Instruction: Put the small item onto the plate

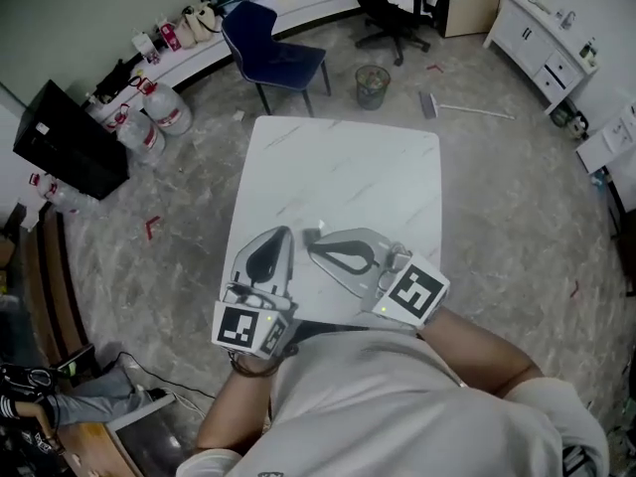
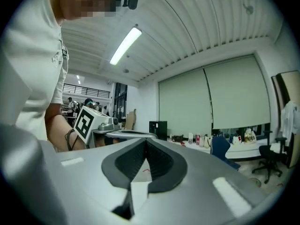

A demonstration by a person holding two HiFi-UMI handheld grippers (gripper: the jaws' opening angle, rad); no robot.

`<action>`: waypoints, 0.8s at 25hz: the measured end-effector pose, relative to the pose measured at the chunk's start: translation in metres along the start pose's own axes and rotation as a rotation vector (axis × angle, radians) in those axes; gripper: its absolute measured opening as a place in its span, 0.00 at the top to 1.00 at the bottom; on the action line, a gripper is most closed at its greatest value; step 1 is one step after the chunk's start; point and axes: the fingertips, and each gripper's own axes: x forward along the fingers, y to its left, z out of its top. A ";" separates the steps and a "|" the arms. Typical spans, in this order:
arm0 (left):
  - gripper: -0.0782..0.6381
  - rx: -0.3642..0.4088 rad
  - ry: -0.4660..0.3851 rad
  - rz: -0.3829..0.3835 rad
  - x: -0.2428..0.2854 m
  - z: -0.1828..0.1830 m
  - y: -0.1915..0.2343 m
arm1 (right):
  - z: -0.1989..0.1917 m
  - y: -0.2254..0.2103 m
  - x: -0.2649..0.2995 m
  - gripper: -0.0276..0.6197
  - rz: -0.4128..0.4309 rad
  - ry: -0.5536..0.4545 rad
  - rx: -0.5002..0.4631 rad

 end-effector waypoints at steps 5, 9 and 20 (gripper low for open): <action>0.88 0.030 -0.041 -0.005 -0.010 0.048 -0.048 | 0.055 0.013 -0.038 0.95 -0.012 -0.071 -0.004; 0.88 0.060 -0.062 -0.004 -0.019 0.065 -0.068 | 0.072 0.018 -0.050 0.95 0.015 -0.098 -0.006; 0.88 0.097 -0.099 0.009 -0.025 0.086 -0.089 | 0.096 0.037 -0.068 0.95 0.040 -0.140 -0.025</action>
